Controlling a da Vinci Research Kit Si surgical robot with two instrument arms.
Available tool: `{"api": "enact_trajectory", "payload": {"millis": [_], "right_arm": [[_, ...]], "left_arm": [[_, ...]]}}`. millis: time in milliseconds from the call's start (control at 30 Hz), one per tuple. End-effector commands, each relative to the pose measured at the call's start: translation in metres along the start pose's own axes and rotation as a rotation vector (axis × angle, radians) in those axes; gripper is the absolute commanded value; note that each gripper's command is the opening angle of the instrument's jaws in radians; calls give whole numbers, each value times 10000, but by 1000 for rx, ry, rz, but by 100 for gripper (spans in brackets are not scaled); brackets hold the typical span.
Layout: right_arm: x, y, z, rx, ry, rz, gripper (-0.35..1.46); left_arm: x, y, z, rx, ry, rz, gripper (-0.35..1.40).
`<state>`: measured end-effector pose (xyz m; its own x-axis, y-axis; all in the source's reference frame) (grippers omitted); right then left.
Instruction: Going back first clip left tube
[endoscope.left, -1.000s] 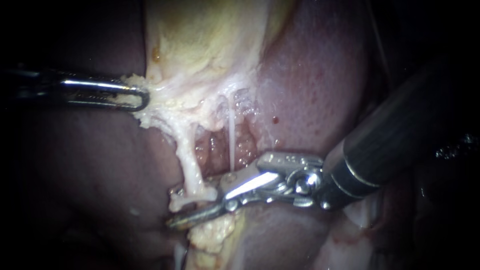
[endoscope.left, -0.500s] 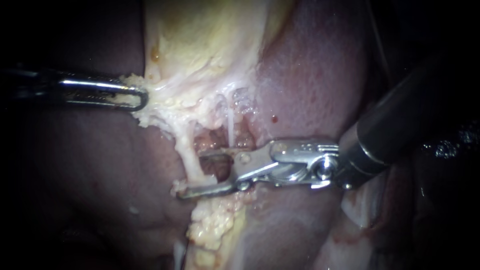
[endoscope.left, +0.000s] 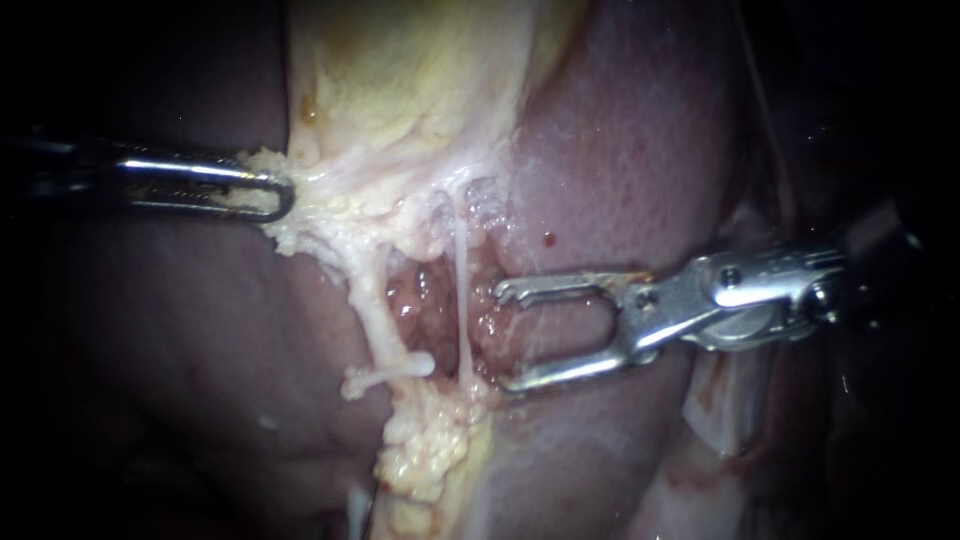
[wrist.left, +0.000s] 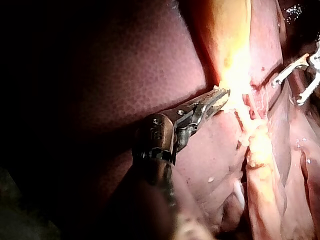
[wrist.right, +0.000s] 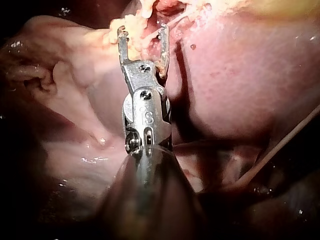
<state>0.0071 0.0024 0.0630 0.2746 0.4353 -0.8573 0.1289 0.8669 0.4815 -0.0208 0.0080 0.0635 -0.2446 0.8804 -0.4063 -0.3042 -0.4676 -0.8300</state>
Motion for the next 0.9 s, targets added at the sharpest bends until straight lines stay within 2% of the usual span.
{"api": "enact_trajectory", "payload": {"millis": [33,167,300,400,500,600,767,900], "right_arm": [[2,0,-6,-12,0,5,50],[7,0,-24,-47,-7,16,50],[5,-1,-28,-79,-27,17,50],[5,-2,-30,-75,-45,11,50],[4,-2,-30,-75,-45,11,50],[4,-2,-30,-74,-45,11,50],[4,-2,-31,-74,-45,11,50],[4,-3,-32,-73,-45,10,50]], "left_arm": [[0,0,0,0,0,0,-35],[0,0,0,0,0,0,-35],[0,0,1,3,1,0,-35],[-2,0,5,6,3,1,-35],[-6,-2,14,12,6,4,-35],[-11,-4,31,25,12,7,-35],[-20,-9,61,18,9,9,-35],[-21,-12,68,18,13,10,-35]]}}
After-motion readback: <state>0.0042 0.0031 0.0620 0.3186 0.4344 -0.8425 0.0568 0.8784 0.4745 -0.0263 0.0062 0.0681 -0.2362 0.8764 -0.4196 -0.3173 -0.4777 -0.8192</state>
